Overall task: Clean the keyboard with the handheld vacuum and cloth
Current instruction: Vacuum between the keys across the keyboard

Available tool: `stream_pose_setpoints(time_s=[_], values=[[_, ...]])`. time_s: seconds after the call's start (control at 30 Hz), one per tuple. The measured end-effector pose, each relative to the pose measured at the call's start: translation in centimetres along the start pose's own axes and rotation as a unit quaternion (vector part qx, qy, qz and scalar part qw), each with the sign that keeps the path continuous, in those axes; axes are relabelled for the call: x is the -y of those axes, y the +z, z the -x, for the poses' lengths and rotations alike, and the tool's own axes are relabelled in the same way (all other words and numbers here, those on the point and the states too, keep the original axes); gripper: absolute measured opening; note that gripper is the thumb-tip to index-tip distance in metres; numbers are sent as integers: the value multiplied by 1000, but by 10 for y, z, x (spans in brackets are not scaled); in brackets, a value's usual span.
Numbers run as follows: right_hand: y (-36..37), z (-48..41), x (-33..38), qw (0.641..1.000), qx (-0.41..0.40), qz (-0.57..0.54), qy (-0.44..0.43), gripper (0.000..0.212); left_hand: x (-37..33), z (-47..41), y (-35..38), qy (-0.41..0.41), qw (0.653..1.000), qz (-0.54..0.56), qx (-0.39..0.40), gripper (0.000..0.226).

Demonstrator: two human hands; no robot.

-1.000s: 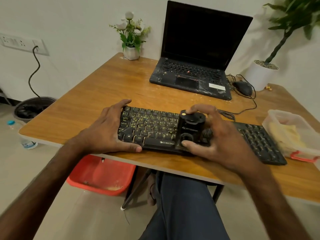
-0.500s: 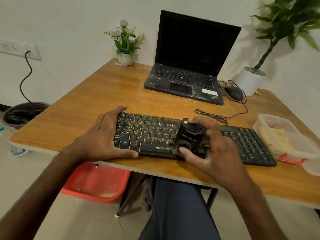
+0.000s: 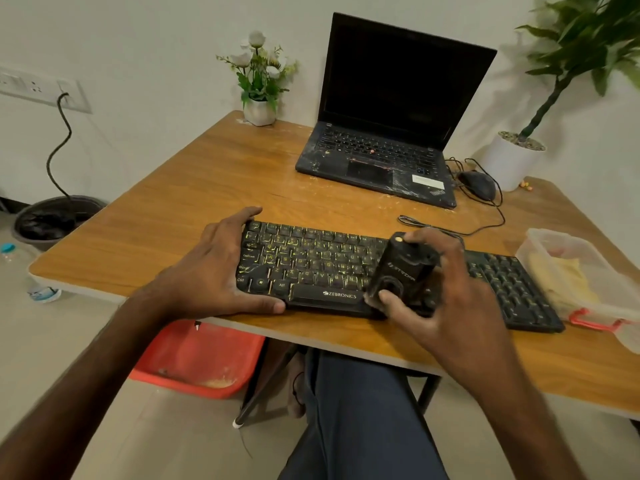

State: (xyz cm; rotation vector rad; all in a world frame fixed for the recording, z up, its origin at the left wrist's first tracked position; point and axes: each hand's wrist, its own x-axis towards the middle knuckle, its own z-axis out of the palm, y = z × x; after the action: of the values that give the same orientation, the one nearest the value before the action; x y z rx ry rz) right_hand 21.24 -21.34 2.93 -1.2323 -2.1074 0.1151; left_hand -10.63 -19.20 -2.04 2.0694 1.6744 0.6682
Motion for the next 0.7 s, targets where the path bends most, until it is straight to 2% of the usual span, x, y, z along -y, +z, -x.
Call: stream_pose_setpoints(time_s=[0.07, 0.13, 0.23, 0.4, 0.47, 0.7], values=[[9, 7, 12, 999, -18, -29, 12, 70, -1, 0, 1, 0, 1000, -7, -1, 144], [28, 11, 35, 999, -18, -41, -23, 68, -1, 1, 1, -2, 1000, -9, -1, 144], [44, 14, 51, 998, -31, -8, -53, 66, 0, 2, 0, -3, 1000, 0, 1, 145], [18, 19, 15, 988, -103, 1, 111, 71, 1, 0, -1, -2, 1000, 17, 10, 144], [18, 18, 19, 984, -116, -12, 132, 71, 0, -1, 0, 2, 1000, -2, 19, 144], [78, -4, 80, 996, -90, -8, -1, 71, -3, -2, 0, 13, 999, -33, 8, 143]])
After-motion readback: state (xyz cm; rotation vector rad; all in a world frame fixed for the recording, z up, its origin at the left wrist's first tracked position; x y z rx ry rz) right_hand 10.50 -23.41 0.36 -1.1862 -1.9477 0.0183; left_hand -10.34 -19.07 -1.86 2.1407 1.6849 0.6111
